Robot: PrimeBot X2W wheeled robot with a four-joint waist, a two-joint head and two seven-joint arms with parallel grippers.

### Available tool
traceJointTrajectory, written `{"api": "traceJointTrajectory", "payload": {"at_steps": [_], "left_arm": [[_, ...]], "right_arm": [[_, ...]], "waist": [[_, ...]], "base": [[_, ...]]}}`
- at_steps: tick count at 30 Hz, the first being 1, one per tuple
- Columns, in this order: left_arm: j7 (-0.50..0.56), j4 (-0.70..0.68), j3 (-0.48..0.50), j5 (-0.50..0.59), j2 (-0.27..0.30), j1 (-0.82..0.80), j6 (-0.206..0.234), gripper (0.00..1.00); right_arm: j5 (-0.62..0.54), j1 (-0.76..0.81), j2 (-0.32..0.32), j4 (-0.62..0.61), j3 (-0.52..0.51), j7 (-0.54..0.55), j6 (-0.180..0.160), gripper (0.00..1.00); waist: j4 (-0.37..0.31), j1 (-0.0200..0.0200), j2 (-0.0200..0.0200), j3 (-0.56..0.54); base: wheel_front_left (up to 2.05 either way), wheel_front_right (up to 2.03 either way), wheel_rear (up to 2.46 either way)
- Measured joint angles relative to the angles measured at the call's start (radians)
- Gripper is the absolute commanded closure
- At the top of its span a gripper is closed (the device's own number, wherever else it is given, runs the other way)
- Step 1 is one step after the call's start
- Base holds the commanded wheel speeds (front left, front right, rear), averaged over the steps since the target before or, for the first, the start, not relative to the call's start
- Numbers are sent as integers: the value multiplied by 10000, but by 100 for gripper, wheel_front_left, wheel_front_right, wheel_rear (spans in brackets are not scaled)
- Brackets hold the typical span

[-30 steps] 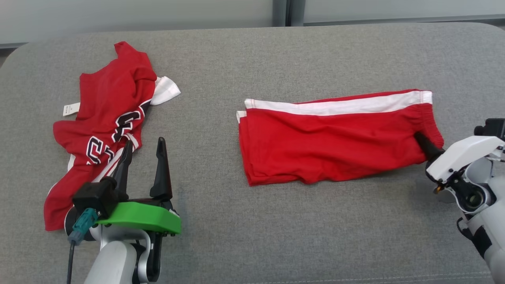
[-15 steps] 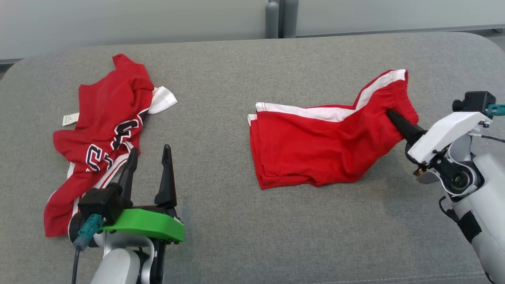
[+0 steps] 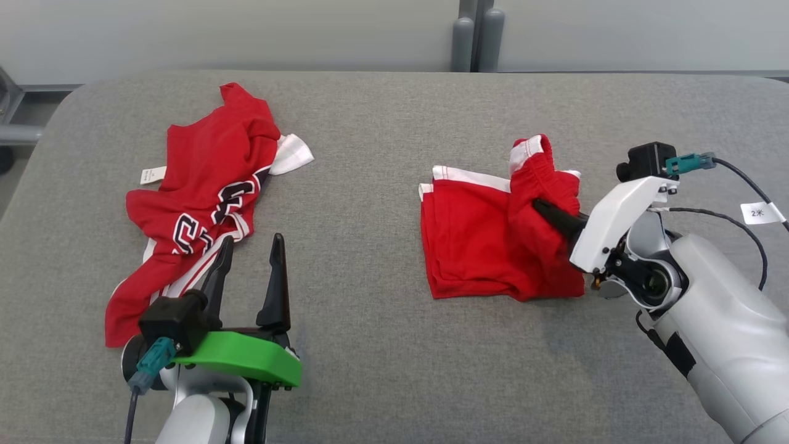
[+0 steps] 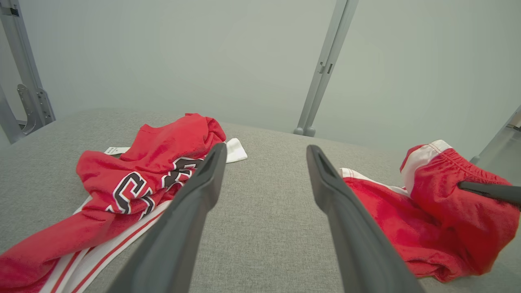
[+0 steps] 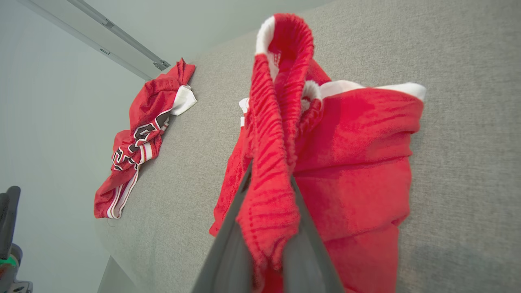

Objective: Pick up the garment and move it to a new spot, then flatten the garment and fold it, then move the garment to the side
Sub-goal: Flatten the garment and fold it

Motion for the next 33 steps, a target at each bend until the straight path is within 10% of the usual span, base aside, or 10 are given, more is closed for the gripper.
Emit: {"api": "traceJointTrajectory", "payload": {"at_steps": [8, 11, 14, 15, 16, 33], "left_arm": [[59, -56, -236, -127, 0, 39, 0, 0], [59, -75, -263, -259, 0, 54, 0, 0], [58, -84, -276, -372, -2, 60, 0, 0], [58, -82, -272, -399, 0, 63, 0, 0], [58, -79, -263, -428, 0, 72, 0, 0], [38, -222, 236, -424, 2, 737, 0, 0]], "right_arm": [[-602, -337, 240, 759, 435, 238, -569, 99], [-817, -434, 261, 911, 623, 284, -656, 82], [-1141, -602, 347, 1149, 874, 328, -830, 53], [-1216, -648, 389, 1206, 965, 357, -830, 14], [-1281, -684, 458, 1262, 1049, 360, -834, 0], [-1825, -1597, 792, 917, 1225, -407, -435, 0]], "waist": [[619, 0, 0, -70], [774, 0, 0, -80], [979, 0, 0, -96], [1036, 0, 0, -107], [1085, 0, 0, -125], [633, 0, 0, -650]], "base": [[0, 0, 0], [0, 0, 0], [0, 0, 0], [0, 0, 0], [0, 0, 0], [0, 0, 0]]}}
